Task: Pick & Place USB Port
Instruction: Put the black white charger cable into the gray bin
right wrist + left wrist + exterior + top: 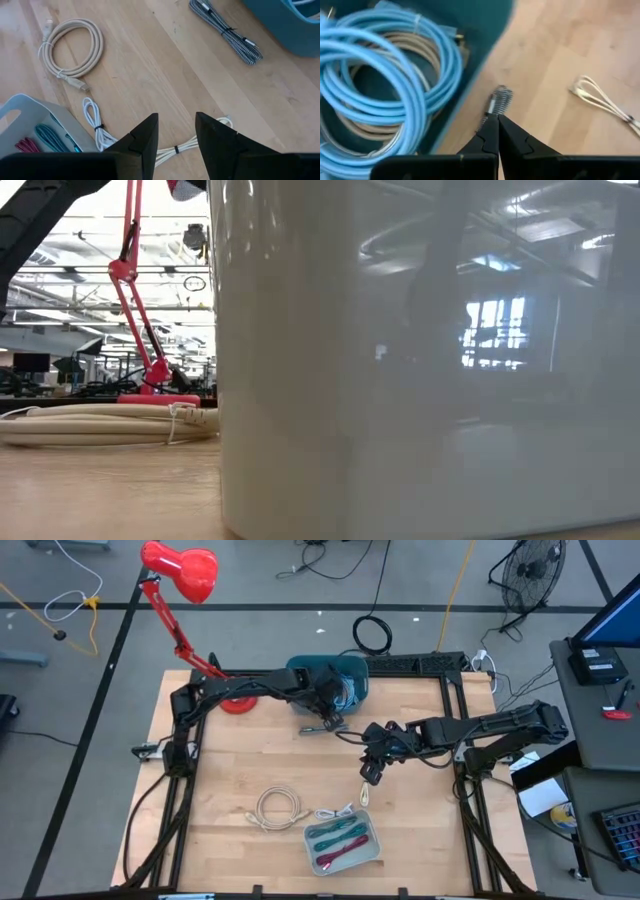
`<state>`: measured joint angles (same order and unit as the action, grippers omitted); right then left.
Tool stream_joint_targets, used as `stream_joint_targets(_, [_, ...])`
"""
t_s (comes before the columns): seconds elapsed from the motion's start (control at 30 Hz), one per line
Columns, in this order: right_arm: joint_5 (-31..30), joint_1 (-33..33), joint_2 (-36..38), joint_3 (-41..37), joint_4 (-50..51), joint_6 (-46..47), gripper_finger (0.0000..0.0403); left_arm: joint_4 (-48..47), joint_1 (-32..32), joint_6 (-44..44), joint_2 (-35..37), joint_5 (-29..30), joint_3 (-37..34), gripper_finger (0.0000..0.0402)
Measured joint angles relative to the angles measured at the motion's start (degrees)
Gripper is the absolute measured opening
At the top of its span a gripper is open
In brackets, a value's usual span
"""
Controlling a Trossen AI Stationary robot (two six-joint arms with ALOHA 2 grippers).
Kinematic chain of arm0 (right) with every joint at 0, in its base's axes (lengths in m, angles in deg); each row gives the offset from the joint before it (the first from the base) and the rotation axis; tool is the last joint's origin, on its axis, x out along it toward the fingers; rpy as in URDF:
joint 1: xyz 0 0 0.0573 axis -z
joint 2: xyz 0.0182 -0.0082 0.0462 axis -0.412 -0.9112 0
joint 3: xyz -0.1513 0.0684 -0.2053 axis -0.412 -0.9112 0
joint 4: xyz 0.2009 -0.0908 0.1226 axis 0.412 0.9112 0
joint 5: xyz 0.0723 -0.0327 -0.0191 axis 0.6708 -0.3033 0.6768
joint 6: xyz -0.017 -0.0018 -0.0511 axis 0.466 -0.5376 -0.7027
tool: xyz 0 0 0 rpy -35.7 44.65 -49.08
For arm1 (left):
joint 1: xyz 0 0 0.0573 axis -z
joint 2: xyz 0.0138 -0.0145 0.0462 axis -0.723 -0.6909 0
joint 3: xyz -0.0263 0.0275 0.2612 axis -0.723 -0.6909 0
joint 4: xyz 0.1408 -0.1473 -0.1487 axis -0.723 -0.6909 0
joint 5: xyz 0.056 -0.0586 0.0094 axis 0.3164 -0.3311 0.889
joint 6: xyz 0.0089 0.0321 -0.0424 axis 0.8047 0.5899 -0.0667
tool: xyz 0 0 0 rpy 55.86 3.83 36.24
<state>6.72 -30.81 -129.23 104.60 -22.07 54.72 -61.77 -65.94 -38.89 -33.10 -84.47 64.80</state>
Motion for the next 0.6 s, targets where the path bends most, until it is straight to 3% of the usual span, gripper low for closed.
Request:
stream_joint_targets(0.3, [-0.01,0.0,0.0,0.0,-0.13,-0.13,0.0121,-13.47,7.28,10.68,0.0,0.37,3.2,0.0])
stream_joint_targets(0.47, [0.0,0.0,0.0,0.0,0.15,-0.13,0.0121,-15.51,10.6,11.07,0.02,3.26,-1.55,0.0])
stream_joint_targets(0.6, [0.15,0.0,0.0,0.0,0.4,0.12,0.0121,-11.51,11.11,7.76,0.09,4.3,-7.14,0.0])
